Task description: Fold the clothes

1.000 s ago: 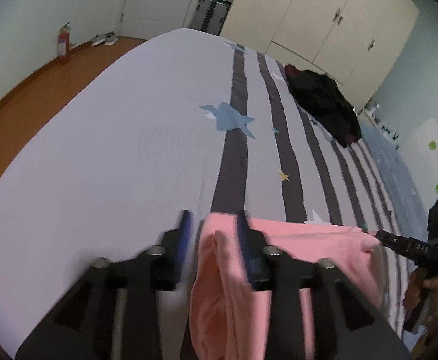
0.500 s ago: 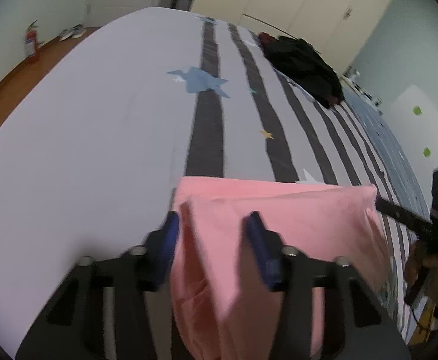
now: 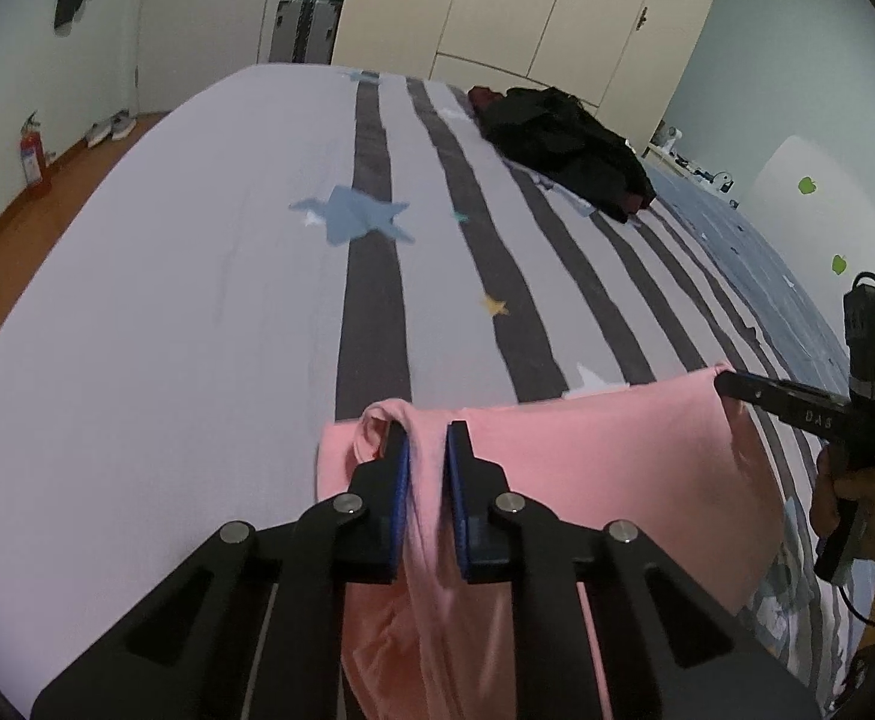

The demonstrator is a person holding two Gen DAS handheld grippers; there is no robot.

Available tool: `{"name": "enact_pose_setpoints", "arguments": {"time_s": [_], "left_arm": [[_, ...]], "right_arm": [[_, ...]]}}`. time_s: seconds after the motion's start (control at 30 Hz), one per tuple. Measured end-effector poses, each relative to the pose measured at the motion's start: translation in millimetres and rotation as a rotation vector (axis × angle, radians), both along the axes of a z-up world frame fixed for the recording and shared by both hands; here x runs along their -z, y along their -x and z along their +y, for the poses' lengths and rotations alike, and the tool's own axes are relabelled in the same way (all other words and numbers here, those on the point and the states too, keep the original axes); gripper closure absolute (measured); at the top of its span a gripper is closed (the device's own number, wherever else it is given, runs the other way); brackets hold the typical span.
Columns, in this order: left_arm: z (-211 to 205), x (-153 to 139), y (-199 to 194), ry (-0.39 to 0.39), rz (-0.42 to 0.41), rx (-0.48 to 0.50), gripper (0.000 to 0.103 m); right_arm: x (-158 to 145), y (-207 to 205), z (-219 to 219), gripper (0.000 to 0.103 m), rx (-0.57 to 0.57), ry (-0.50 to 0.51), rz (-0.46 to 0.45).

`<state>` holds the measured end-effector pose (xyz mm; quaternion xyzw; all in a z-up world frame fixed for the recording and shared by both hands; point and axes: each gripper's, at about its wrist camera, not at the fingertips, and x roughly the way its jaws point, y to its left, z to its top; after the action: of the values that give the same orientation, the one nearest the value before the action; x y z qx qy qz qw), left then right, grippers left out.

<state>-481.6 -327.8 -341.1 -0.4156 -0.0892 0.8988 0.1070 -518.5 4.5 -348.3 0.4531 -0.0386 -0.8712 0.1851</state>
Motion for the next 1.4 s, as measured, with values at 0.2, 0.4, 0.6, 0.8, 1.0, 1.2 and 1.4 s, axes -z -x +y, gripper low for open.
{"name": "enact_pose_setpoints", "arguments": {"time_s": [0.2, 0.4, 0.6, 0.8, 1.0, 1.2, 1.4], "left_arm": [[8.5, 23.8, 15.2, 0.097, -0.043, -0.001, 0.093], [8.3, 25.7, 14.6, 0.111, -0.056, -0.030, 0.091], [-5.6, 13.7, 10.9, 0.108, -0.032, -0.125, 0.073], [-9.6, -16.0, -9.0, 0.118, 0.036, -0.174, 0.073], [46.8, -20.1, -30.7, 0.139, 0.048, -0.046, 0.082], [52.9, 24.8, -0.1, 0.200, -0.071, -0.113, 0.101], [37.3, 25.9, -4.1, 0.214, -0.045, -0.155, 0.101]], "right_arm": [[6.3, 15.6, 4.1, 0.090, 0.047, -0.033, -0.063], [12.5, 29.8, 15.9, 0.078, 0.070, -0.012, -0.096], [16.6, 24.4, 60.8, 0.071, 0.200, -0.078, -0.105], [-6.1, 4.9, 58.1, 0.071, 0.181, -0.074, -0.022], [-24.3, -13.4, -21.5, 0.071, -0.008, -0.041, 0.084], [9.9, -3.2, -74.5, 0.072, -0.078, -0.124, 0.064], [30.4, 10.9, -52.0, 0.076, -0.024, -0.121, 0.037]]}}
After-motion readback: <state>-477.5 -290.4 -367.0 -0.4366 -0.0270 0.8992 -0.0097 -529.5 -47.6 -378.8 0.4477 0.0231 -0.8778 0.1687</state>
